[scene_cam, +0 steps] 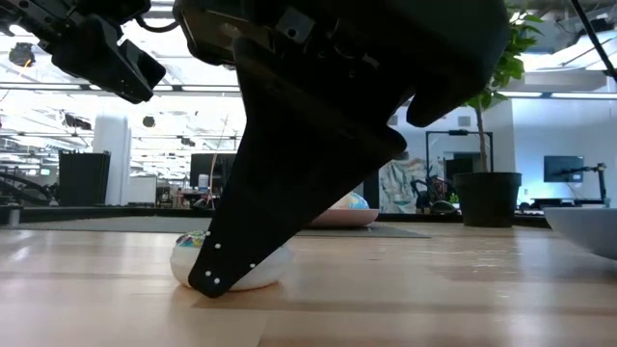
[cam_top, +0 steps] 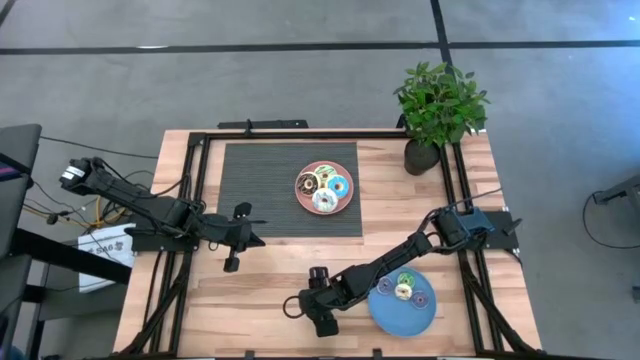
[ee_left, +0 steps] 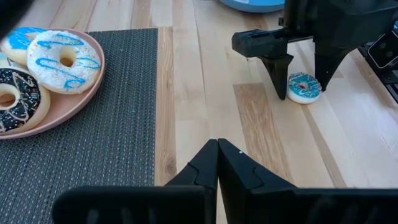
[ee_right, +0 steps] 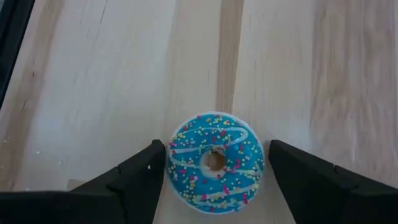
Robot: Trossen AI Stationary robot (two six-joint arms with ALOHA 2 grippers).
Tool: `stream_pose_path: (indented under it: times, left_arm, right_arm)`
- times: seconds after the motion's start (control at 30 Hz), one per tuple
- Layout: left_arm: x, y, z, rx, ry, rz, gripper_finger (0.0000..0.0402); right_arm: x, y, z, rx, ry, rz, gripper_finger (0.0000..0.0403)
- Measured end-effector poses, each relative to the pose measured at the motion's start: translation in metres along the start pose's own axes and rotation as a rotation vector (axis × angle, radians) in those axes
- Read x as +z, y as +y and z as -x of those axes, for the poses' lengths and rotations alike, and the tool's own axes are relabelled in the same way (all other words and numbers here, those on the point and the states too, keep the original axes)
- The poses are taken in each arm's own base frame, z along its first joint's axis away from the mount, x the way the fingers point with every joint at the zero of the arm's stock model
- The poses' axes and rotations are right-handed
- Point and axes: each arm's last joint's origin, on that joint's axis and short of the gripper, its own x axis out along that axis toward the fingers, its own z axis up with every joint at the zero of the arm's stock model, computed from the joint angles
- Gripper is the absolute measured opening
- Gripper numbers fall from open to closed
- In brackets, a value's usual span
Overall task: Pick & Place donuts
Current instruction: Put the small blue donut on the blue plate
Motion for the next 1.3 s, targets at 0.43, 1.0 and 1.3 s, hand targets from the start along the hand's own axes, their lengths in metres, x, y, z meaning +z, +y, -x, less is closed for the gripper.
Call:
stream_pose_path:
  times: [0.43,1.0,1.3]
  left_arm:
    - [0.0002,-0.0001,0.0000,0.000,-0.002,-0.001,0.0000]
    - [0.0007,-0.0001,0.0000,-0.001,-0.007,-0.001,0.0000]
    - [0.0007,-0.0001,0.0000,-0.001,-0.007,-0.001,0.0000]
  right_arm:
    - [-0.0011,0.0005,-0.0006,-0.001,0.007,0.003,0.0278]
    - [-0.0033,0.0019,0.0018,-0.006,0.030,0.000,0.0278]
    - [-0.0039,0.0016,0.0018,-0.008,0.036,0.000,0.0259]
